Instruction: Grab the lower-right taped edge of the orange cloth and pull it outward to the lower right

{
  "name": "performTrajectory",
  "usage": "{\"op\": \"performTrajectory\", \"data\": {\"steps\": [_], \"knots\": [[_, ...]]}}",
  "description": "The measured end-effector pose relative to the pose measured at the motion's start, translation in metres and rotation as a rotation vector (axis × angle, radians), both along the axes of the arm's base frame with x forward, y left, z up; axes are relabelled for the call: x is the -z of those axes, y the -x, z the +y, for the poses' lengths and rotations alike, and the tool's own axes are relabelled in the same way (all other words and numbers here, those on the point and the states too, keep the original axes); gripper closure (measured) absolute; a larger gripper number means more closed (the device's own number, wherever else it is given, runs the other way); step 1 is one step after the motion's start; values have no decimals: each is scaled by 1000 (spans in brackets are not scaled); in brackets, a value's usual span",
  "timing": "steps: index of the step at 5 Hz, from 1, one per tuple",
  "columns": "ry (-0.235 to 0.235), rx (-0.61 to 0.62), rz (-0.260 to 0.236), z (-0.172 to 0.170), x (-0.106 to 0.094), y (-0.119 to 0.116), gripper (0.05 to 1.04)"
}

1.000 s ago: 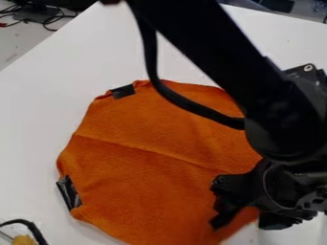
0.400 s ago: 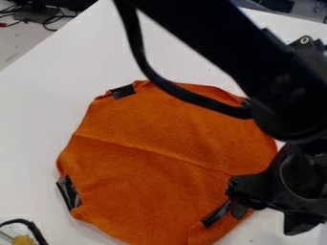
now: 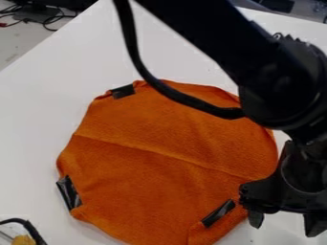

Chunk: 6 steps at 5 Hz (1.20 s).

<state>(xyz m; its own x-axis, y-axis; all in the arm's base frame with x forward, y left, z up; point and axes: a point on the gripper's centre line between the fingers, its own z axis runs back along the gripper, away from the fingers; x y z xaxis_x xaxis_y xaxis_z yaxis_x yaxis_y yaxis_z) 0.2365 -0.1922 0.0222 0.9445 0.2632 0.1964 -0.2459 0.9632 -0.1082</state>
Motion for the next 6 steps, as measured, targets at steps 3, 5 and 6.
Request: {"op": "performTrajectory", "data": {"steps": [3,5,6], "knots": [[-128,96,44,20,-7,-6,77],[-198,68,45,40,-22,-12,77],[-161,52,41,42,-16,-12,77]]}}
